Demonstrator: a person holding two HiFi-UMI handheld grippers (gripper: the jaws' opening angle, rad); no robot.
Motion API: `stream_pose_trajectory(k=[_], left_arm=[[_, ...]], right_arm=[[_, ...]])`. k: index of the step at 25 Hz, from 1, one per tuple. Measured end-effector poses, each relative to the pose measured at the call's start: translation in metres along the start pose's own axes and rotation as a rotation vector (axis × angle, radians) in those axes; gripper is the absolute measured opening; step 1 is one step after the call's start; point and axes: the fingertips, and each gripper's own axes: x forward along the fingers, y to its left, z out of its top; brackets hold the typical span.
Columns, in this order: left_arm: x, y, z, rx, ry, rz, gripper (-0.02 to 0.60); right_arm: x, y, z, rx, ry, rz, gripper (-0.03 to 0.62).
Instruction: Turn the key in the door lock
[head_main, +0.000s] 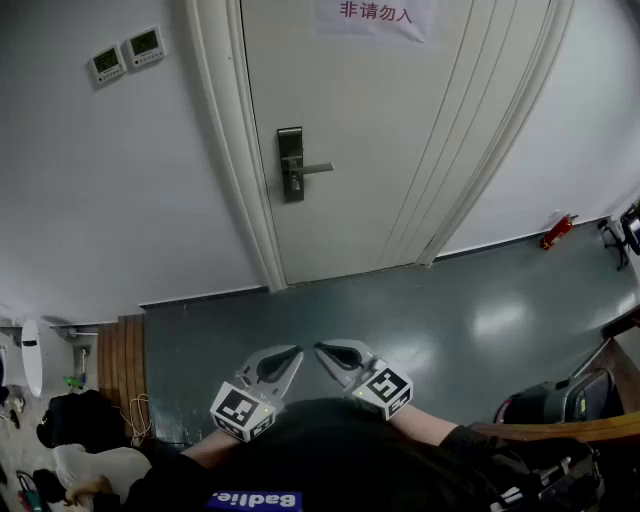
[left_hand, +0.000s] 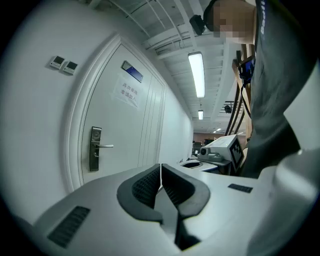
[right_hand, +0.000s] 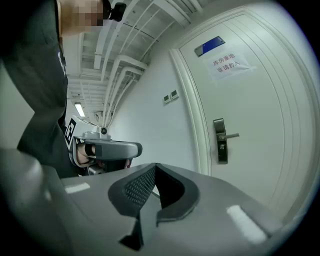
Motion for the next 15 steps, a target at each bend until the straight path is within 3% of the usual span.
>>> stream_pose_trajectory(k=[15], left_arm=[[0.0103,0.0035,-0.0001,-0.007,0.000,0.017,0.014]], right_arm=[[0.0000,-0.0093,0.0022,-0.005,-0.008,0.017,0.002]])
